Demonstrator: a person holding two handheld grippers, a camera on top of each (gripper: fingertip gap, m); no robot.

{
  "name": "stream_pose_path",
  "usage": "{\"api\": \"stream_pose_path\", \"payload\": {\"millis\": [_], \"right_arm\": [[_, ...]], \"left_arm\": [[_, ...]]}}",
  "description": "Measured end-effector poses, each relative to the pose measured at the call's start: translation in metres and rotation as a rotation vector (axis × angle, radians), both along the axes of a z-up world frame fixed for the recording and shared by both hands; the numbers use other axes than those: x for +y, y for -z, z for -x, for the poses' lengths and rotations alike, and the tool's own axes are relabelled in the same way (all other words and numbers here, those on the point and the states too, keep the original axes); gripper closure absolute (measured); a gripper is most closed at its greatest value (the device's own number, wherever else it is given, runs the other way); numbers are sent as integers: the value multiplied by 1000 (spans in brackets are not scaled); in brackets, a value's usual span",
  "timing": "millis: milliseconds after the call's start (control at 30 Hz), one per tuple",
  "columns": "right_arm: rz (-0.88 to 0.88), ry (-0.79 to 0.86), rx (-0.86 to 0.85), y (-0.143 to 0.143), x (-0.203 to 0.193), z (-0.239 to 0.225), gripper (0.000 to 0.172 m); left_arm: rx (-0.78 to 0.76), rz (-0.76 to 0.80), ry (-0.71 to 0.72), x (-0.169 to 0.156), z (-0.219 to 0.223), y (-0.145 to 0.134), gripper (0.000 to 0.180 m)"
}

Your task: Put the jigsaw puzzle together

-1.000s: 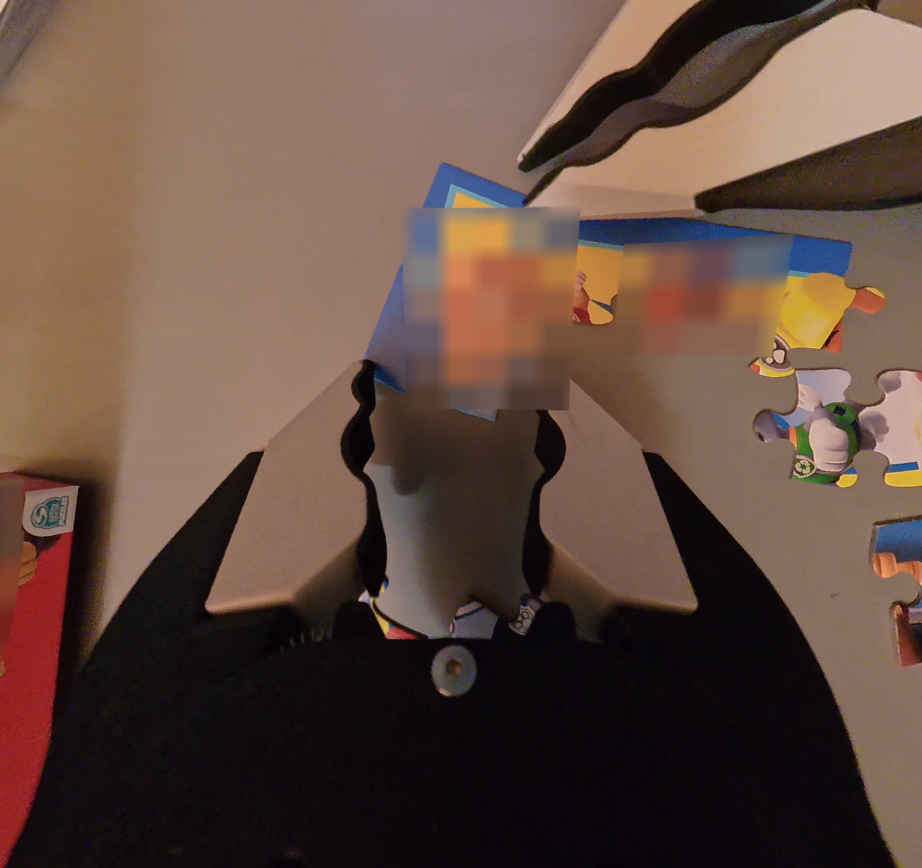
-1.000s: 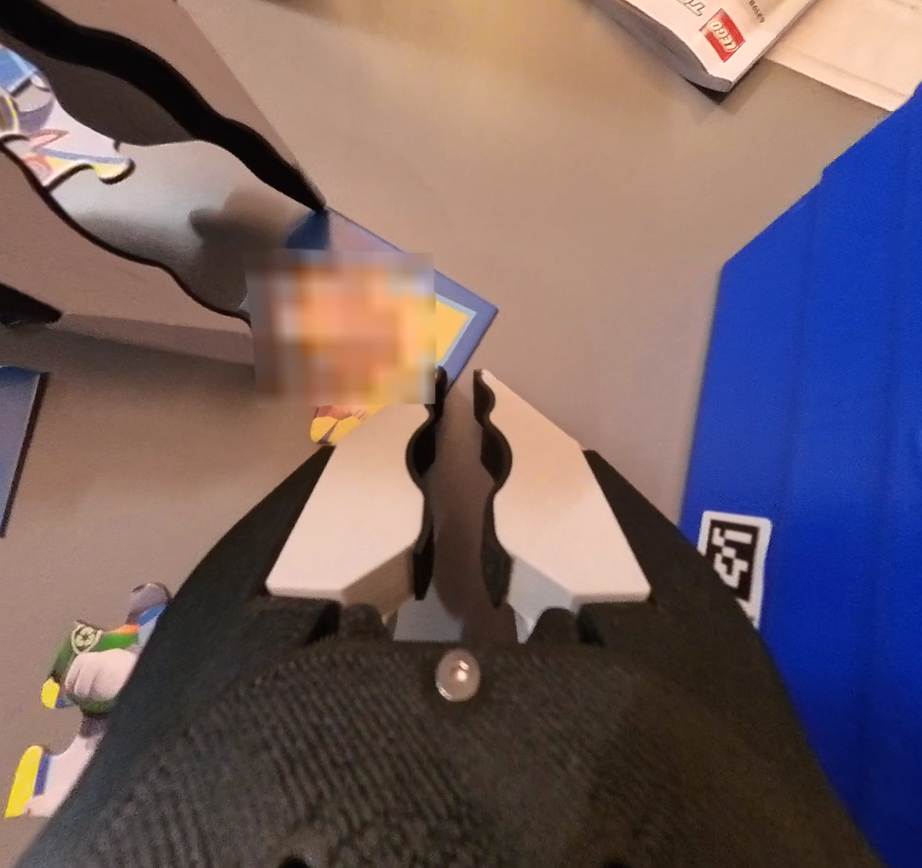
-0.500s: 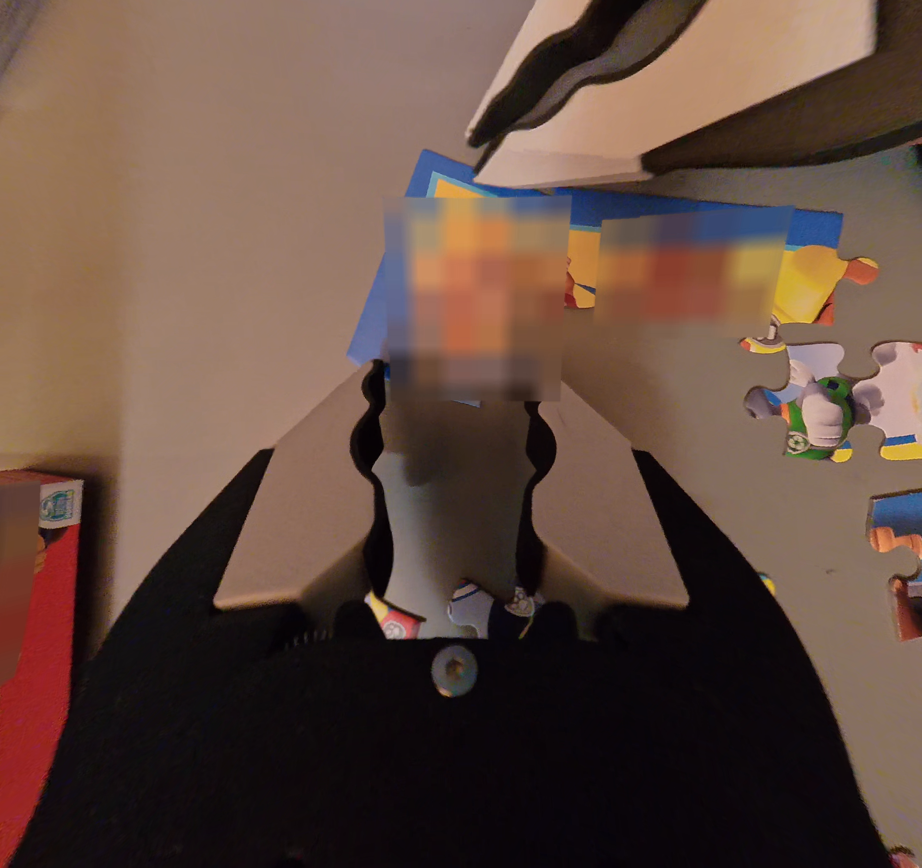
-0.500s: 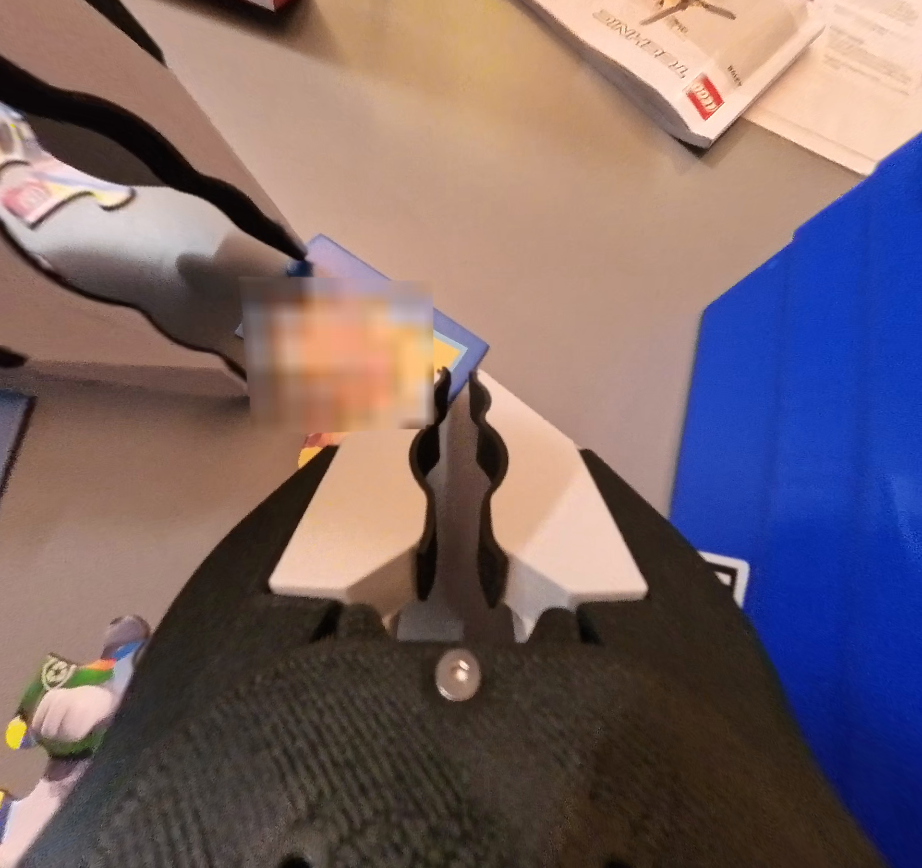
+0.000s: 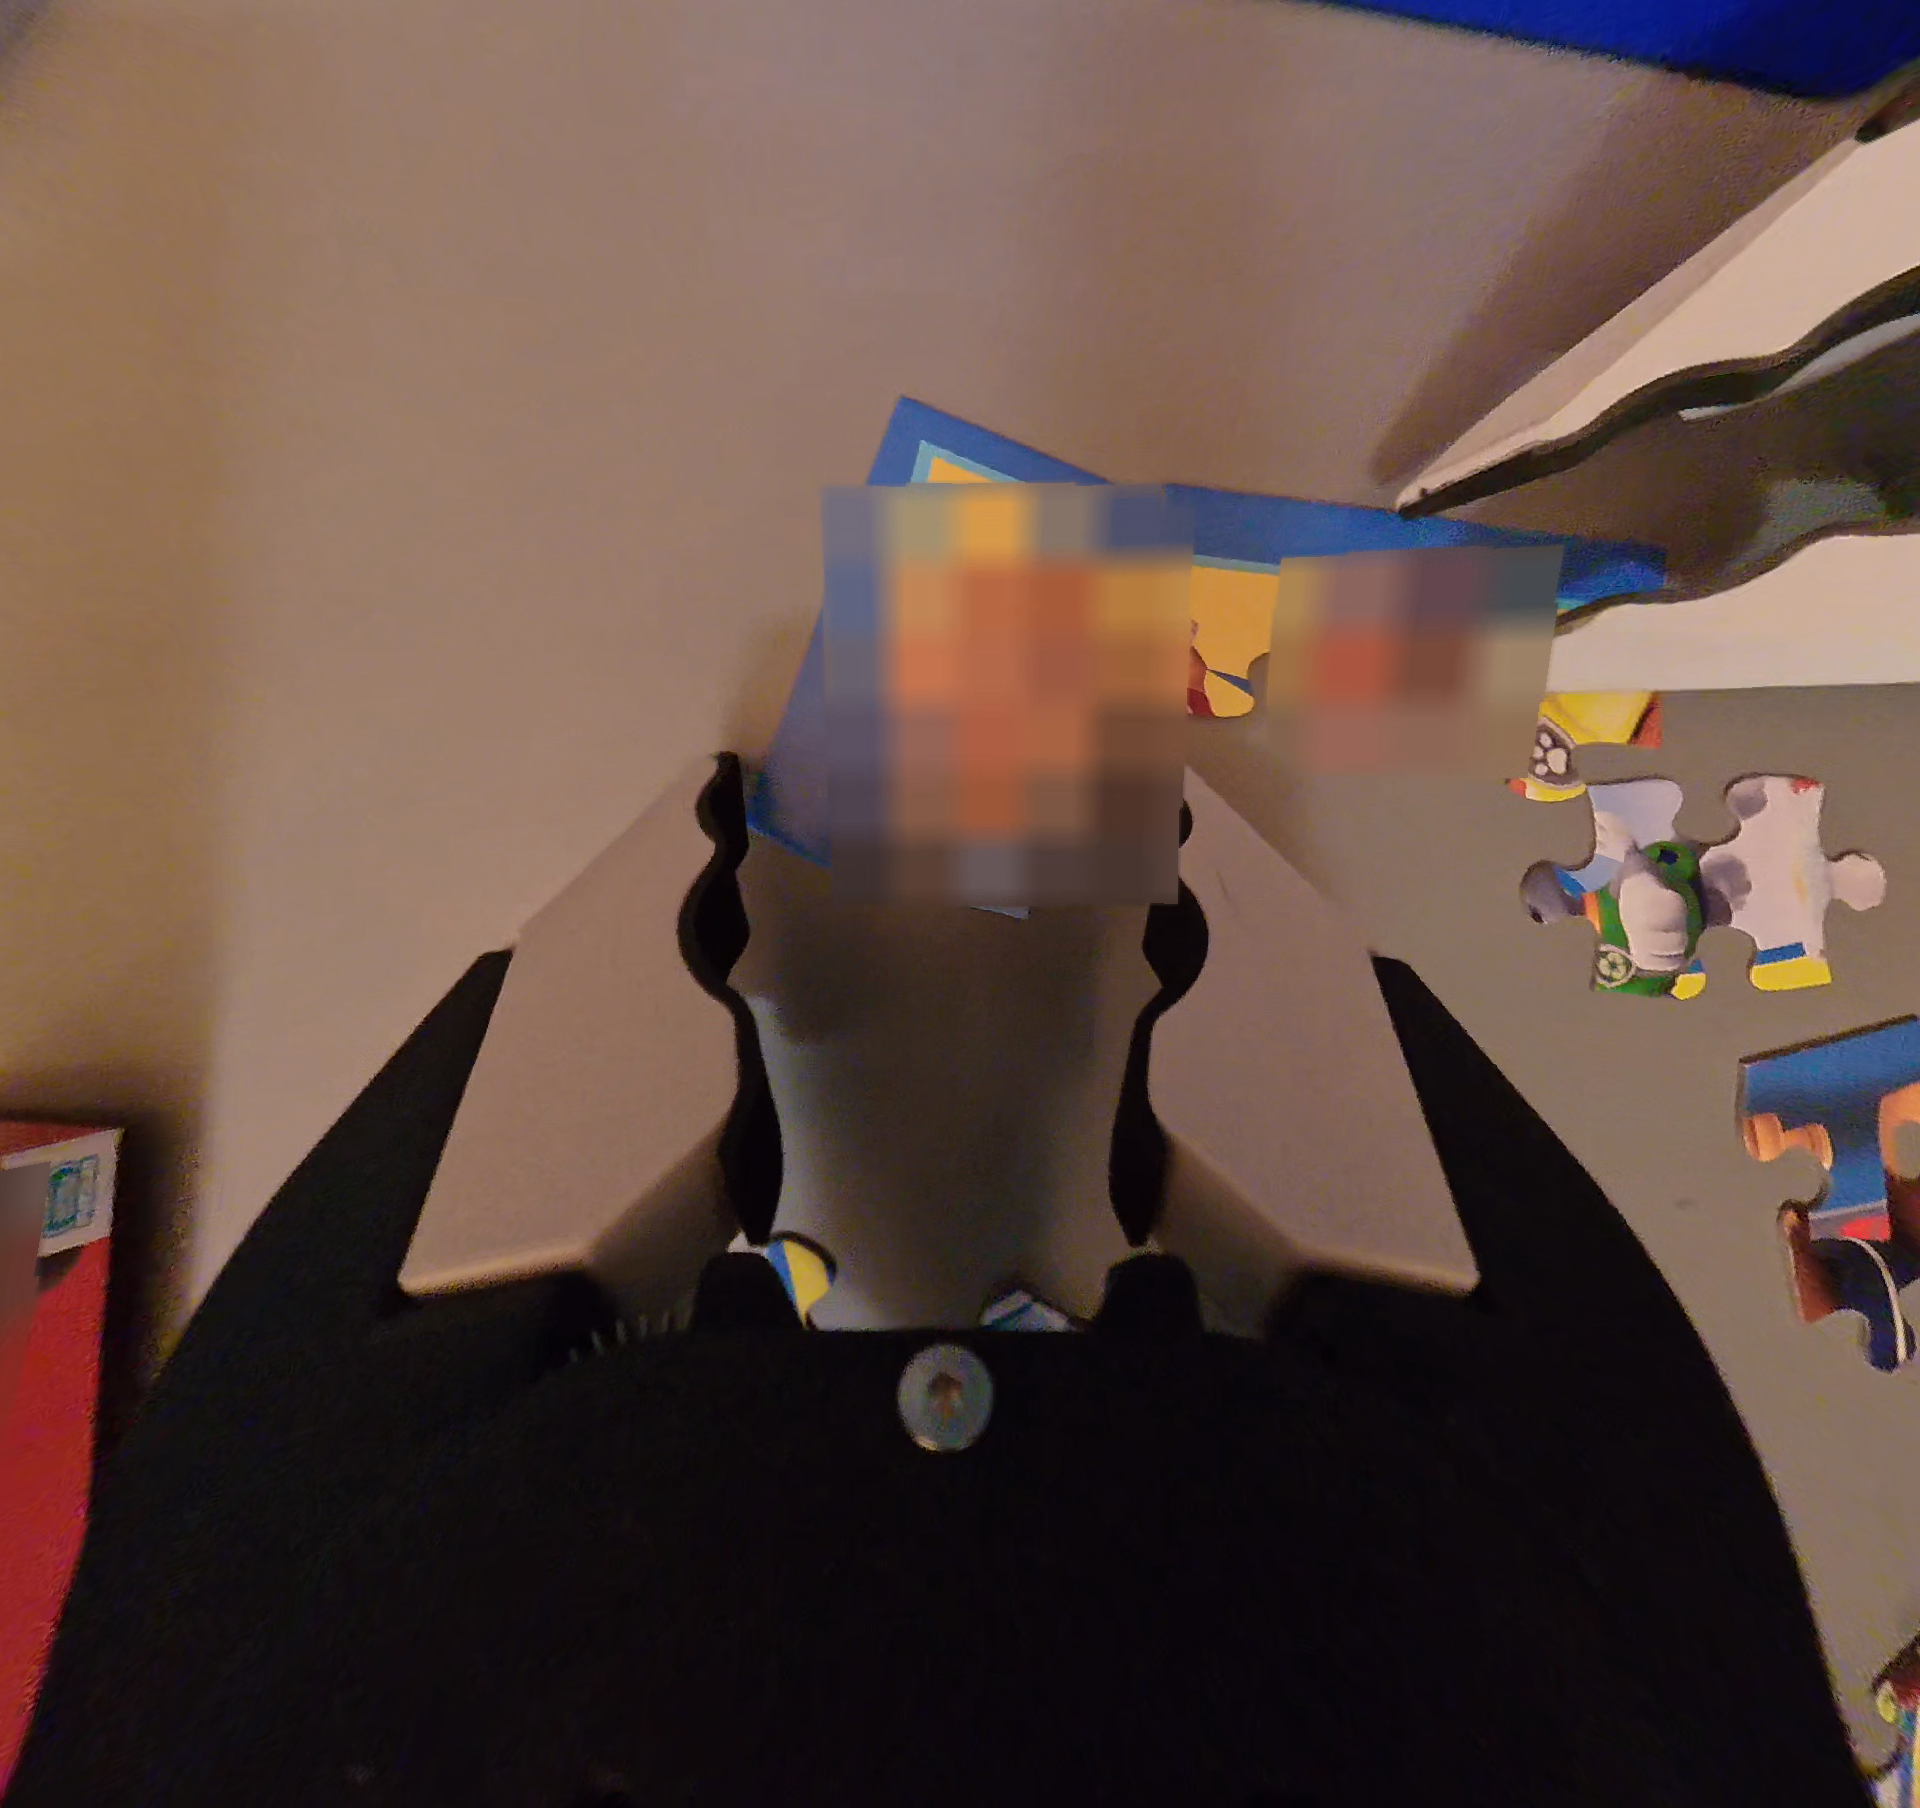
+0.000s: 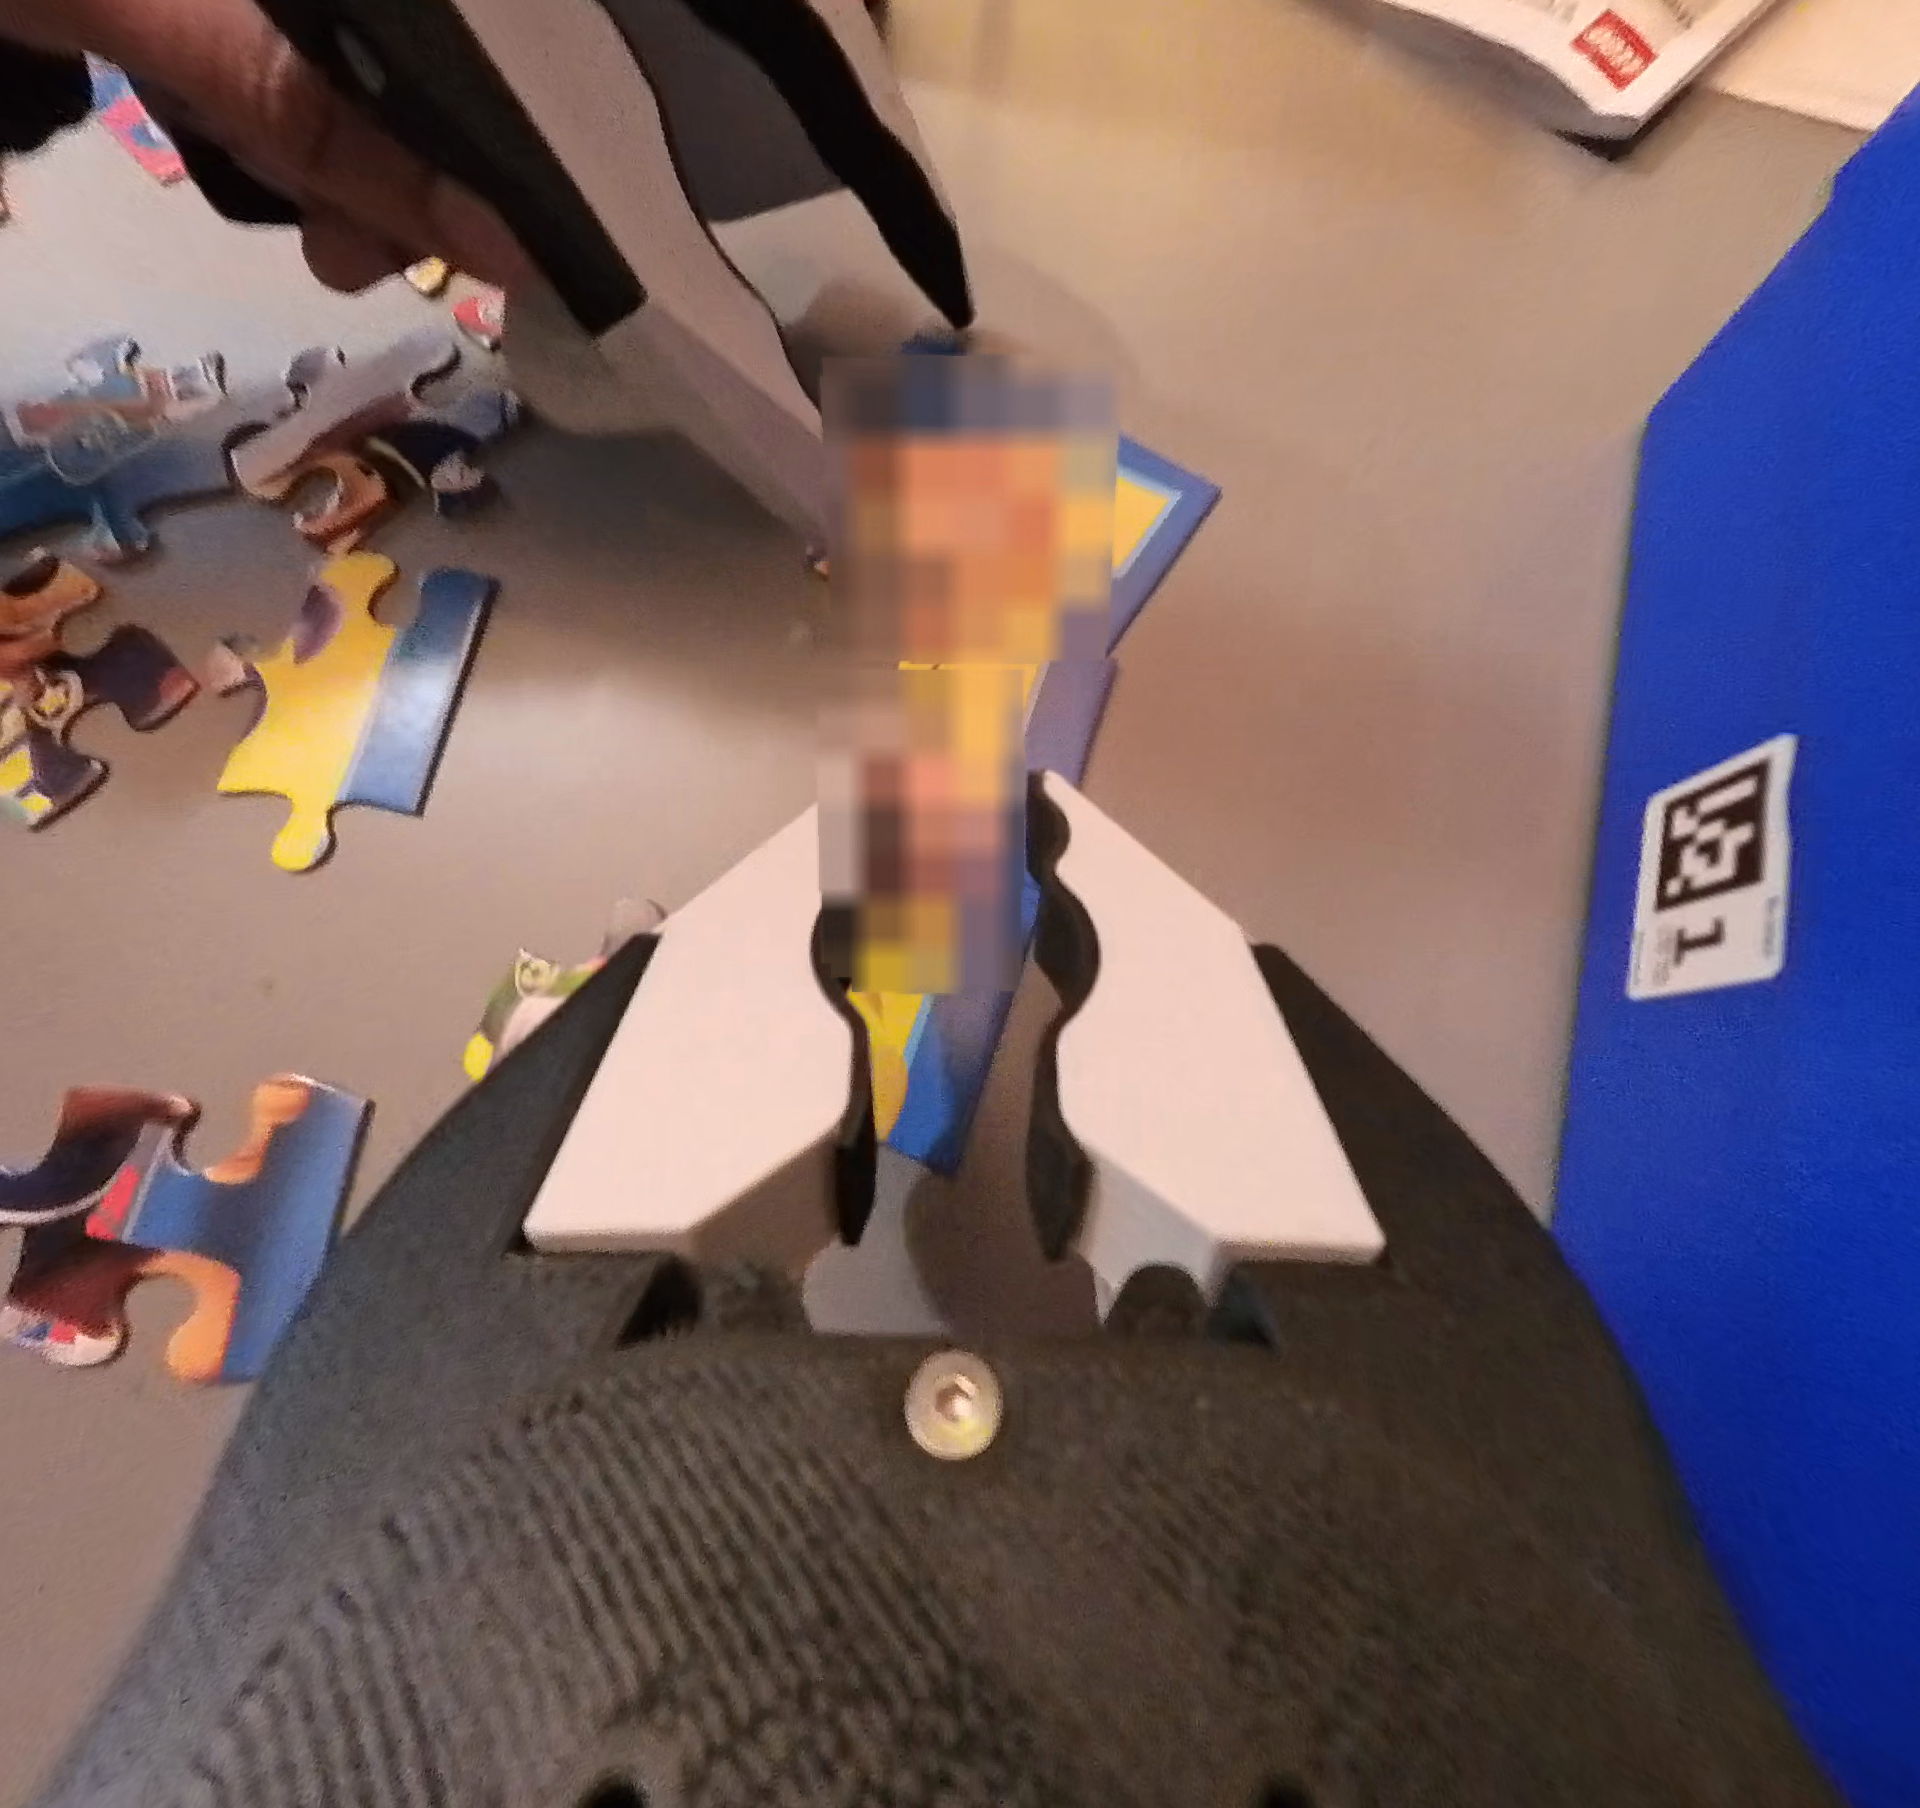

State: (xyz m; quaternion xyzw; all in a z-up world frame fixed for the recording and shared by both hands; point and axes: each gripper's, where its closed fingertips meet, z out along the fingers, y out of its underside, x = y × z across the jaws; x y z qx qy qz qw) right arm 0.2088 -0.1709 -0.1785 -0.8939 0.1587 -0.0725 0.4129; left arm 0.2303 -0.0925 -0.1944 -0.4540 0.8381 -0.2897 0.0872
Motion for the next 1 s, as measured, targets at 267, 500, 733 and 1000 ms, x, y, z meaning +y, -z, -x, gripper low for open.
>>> {"api": "stream_pose_path", "payload": {"millis": [267, 500, 733, 1000], "right_arm": [[14, 6, 17, 13, -8, 3, 143], [24, -13, 6, 13, -8, 3, 143], [40, -15, -3, 13, -11, 0, 141], [33, -43, -57, 3, -4, -5, 141]], "left_arm": [[11, -43, -36, 1, 11, 2, 115], [-19, -111, -106, 0, 12, 4, 116], [-10, -118, -97, 1, 14, 4, 116], [-5, -122, -92, 1, 14, 4, 116]]}}
